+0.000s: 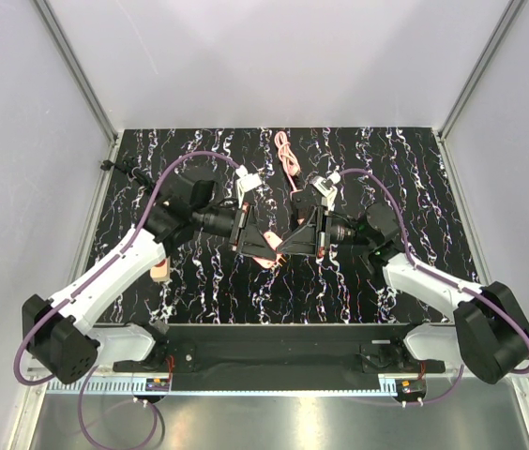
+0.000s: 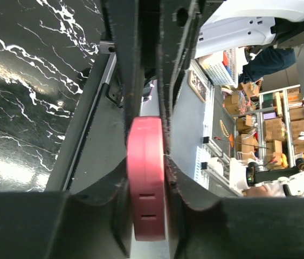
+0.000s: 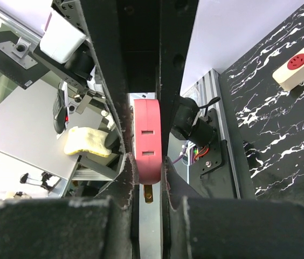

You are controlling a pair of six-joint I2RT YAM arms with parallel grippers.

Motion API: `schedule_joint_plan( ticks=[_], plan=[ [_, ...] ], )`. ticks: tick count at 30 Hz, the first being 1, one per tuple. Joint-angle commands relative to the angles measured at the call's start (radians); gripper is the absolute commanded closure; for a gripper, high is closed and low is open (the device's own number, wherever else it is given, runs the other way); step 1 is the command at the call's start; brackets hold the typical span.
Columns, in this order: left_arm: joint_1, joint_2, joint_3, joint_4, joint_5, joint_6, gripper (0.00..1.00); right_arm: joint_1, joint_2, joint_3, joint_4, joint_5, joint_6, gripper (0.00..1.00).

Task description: Insert the plug

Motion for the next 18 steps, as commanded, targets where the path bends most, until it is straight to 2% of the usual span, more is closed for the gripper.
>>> schedule_joint_plan(
  ticks=[1,2,3,5,6,7,11,15,18],
  plan=[
    [-0.004,0.009,0.011,0.026,0.026,-0.003,0.79,-0.005,0.013,0.046,0.044,-0.012,-0.006,1.0],
    [-0.004,0.017,0.013,0.012,0.02,-0.003,0.92,-0.005,0.013,0.048,0.029,-0.016,-0.012,1.0],
    [-0.004,0.022,0.016,0.001,0.016,0.0,0.93,-0.007,0.013,0.051,0.012,-0.02,-0.023,1.0],
    [-0.004,0.037,0.029,-0.026,0.005,0.024,0.88,-0.005,0.009,0.056,-0.028,-0.034,-0.06,1.0],
    [-0.004,0.043,0.034,-0.049,0.006,0.034,0.7,-0.005,0.004,0.057,-0.055,-0.037,-0.07,1.0],
    [-0.004,0.045,0.037,-0.054,0.005,0.038,0.66,-0.007,0.003,0.056,-0.066,-0.042,-0.08,1.0],
    [-0.004,0.055,0.058,-0.063,0.006,0.041,0.65,-0.005,-0.002,0.054,-0.108,-0.054,-0.109,1.0],
    [-0.006,0.068,0.066,-0.074,0.026,0.049,0.76,-0.005,0.007,0.056,-0.112,-0.062,-0.113,1.0],
    [-0.004,0.069,0.066,-0.088,0.023,0.06,0.75,-0.005,0.016,0.057,-0.108,-0.072,-0.112,1.0]
  ],
)
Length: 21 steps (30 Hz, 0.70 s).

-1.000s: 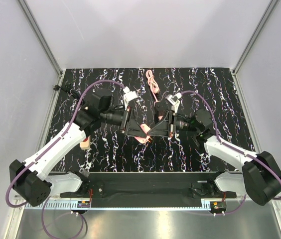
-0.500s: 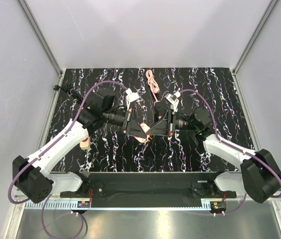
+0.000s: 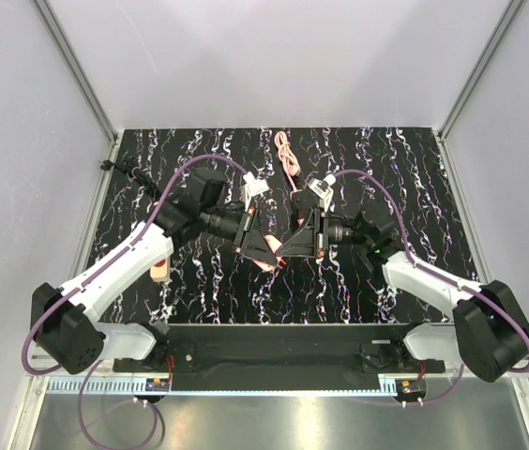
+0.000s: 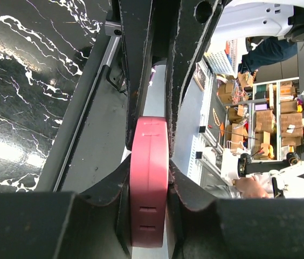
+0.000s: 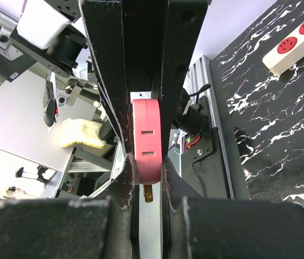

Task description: Insert the plug

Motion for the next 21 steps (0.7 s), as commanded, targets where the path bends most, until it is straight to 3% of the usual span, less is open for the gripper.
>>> schedule_joint_plan(
  ticks=[1,9,21],
  plan=[
    [-0.001,0.004,0.052,-0.004,0.013,0.022,0.72,-0.001,0.008,0.041,0.009,-0.043,-0.023,1.0],
    [-0.001,0.027,0.084,-0.056,0.011,0.056,0.65,-0.001,0.015,0.038,0.006,-0.058,-0.026,1.0],
    [-0.001,0.025,0.082,-0.085,0.018,0.082,0.76,0.001,0.025,0.035,0.004,-0.057,-0.026,1.0]
  ],
)
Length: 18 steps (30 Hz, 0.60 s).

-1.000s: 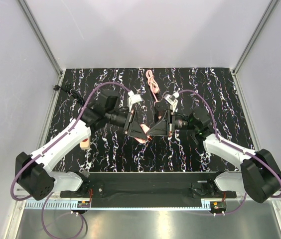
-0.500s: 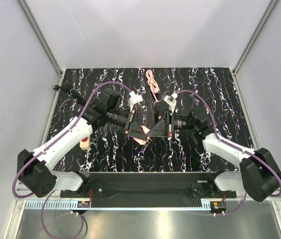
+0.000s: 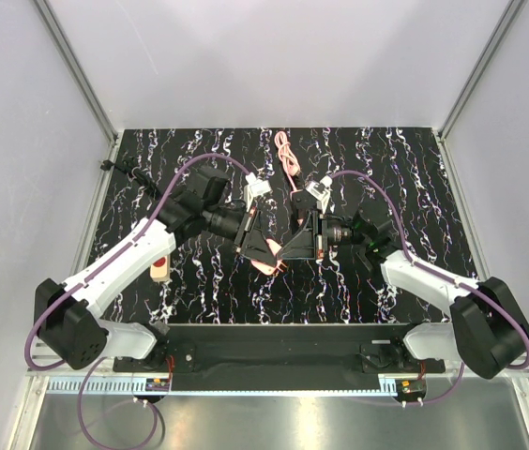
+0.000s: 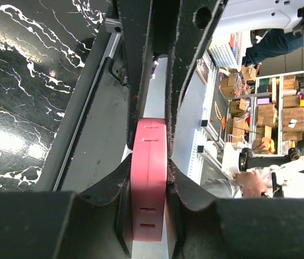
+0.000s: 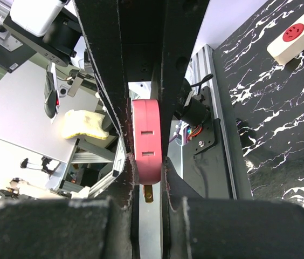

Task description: Insert the plug

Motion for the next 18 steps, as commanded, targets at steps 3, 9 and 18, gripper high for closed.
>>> schedule_joint_plan(
  ticks=[3,9,18],
  plan=[
    [0.0,0.004,0.046,-0.01,0.012,0.028,1.0,-0.001,0.008,0.032,0.019,-0.019,-0.01,1.0],
    [0.0,0.021,0.034,-0.039,-0.018,0.046,1.0,-0.002,-0.01,0.057,-0.059,0.036,-0.035,0.39],
    [0.198,0.032,0.052,-0.258,-0.433,0.164,1.0,-0.057,-0.134,0.203,-0.518,0.239,-0.234,0.0]
  ],
)
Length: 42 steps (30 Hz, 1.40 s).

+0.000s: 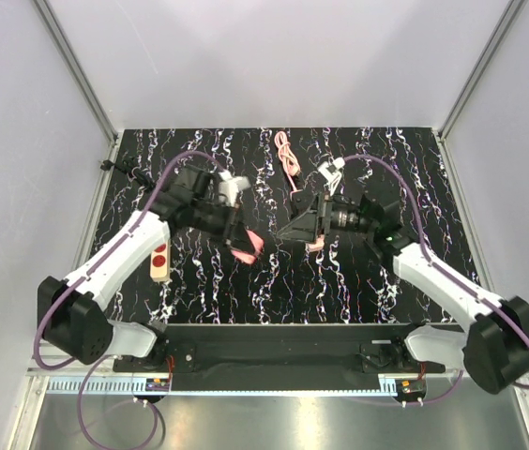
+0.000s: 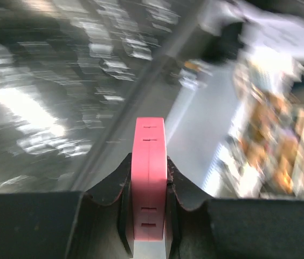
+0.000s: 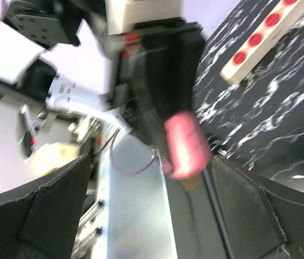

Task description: Insert the plug

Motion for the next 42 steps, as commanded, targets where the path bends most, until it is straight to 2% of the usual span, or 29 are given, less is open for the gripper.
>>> schedule_joint_plan(
  ticks=[1,2,3,6,8,9,12,16,22,25,42],
  plan=[
    [0.148,0.006,0.063,-0.146,-0.309,0.128,1.0,-0.023,-0.088,0.056,-0.166,0.09,-0.102,0.0],
    [0.183,0.004,0.083,-0.154,-0.348,0.161,1.0,-0.026,-0.114,0.053,-0.177,0.116,-0.118,0.0],
    [0.275,0.007,0.092,-0.157,-0.388,0.201,1.0,-0.026,-0.126,0.044,-0.184,0.128,-0.122,0.0],
    [0.447,0.045,0.15,-0.159,-0.44,0.259,1.0,-0.026,-0.161,-0.013,-0.175,0.167,-0.122,0.0],
    [0.509,0.084,0.181,-0.157,-0.521,0.267,1.0,-0.026,-0.171,-0.07,-0.138,0.17,-0.1,0.0],
    [0.548,0.128,0.207,-0.151,-0.622,0.273,1.0,-0.024,-0.172,-0.086,-0.128,0.165,-0.097,0.0],
    [0.593,0.209,0.206,-0.087,-0.768,0.29,1.0,-0.027,-0.163,-0.128,-0.103,0.142,-0.093,0.0],
    [0.613,0.297,0.174,-0.01,-0.759,0.284,1.0,-0.026,-0.16,-0.13,-0.098,0.107,-0.109,0.0],
    [0.616,0.369,0.172,0.009,-0.862,0.275,1.0,-0.027,-0.177,-0.153,-0.106,0.119,-0.14,0.0],
    [0.616,0.363,0.167,0.024,-0.925,0.273,1.0,-0.026,-0.174,-0.163,-0.105,0.125,-0.145,0.0],
    [0.621,0.296,0.06,0.044,-0.9,0.262,1.0,-0.026,-0.154,-0.171,-0.091,0.111,-0.139,0.0]
  ],
)
